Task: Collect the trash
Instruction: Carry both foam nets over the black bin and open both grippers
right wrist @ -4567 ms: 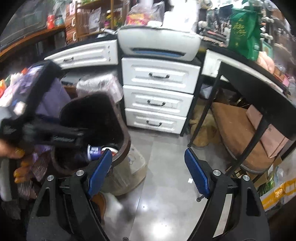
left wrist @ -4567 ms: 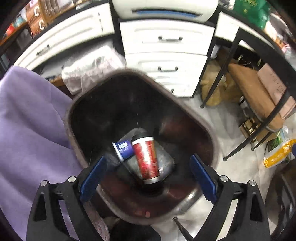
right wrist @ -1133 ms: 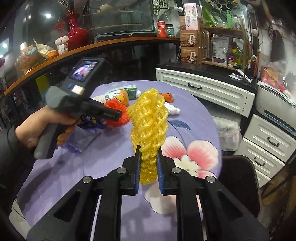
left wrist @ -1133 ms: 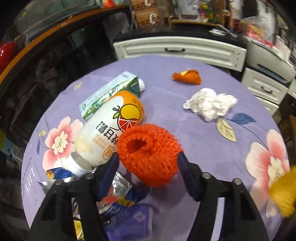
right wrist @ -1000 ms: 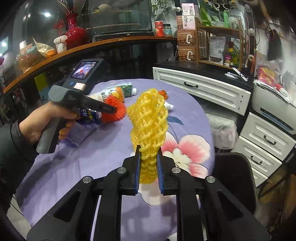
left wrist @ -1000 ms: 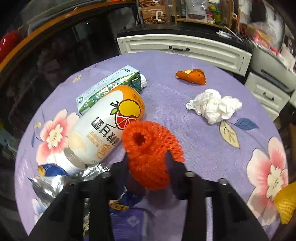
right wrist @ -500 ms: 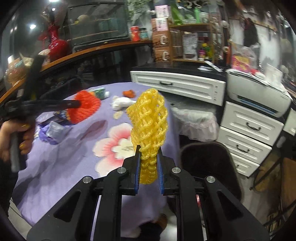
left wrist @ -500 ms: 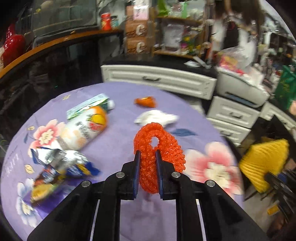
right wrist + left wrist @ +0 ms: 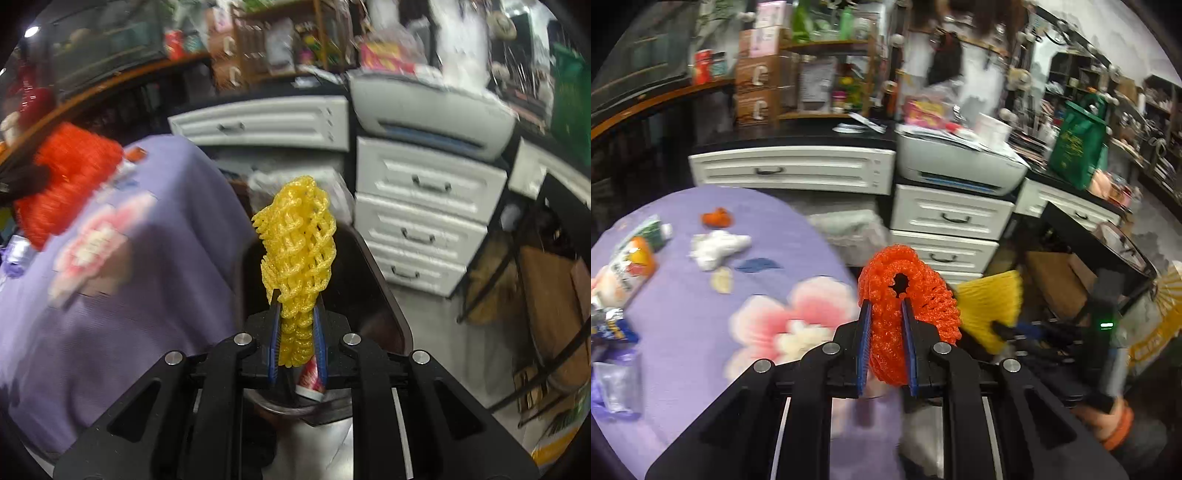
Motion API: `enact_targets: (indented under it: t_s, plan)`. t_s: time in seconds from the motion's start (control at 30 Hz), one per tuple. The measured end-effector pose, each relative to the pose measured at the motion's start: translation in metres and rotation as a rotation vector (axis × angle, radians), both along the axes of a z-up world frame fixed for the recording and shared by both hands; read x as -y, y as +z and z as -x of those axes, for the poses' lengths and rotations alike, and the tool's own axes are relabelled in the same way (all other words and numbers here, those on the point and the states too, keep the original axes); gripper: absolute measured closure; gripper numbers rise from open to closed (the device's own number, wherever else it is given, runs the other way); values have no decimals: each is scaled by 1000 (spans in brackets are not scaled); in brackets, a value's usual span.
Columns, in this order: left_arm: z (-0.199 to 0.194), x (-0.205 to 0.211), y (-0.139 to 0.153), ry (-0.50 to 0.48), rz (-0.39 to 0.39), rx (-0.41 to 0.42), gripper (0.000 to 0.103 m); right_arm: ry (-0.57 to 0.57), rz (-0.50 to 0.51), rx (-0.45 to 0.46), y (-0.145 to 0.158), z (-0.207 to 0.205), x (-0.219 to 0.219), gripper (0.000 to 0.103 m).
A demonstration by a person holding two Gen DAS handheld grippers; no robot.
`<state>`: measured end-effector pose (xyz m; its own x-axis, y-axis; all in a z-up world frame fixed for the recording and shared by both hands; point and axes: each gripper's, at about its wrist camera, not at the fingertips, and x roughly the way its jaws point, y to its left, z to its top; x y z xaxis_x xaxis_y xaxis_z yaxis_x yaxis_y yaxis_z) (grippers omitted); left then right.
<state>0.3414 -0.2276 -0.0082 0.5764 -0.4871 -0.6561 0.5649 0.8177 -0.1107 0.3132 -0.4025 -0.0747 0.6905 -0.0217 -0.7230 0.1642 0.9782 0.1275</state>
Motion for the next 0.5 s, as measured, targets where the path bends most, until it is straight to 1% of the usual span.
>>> enact_targets:
  t_s: [0.2,0.37,0.4,0.47,0.5]
  plan:
    - [1,46,-25,-52,-43,-36,87,-52,-41,-86,-49,-12,19,87]
    - [2,70,-51,-64,-92,-67,87,-69,-78,-118,-74,-15,28,86]
    - [0,76,-58,-66,-105,-77,87,-72,-76,-123,-78,-15,28,84]
    - [0,81,-67,-70,-127,-89,87,-73,-74,-131,-84,-15,30,73]
    - [0,85,-71,-71,-138,-92,87,-74,-78,-131,-86,-14,30,61]
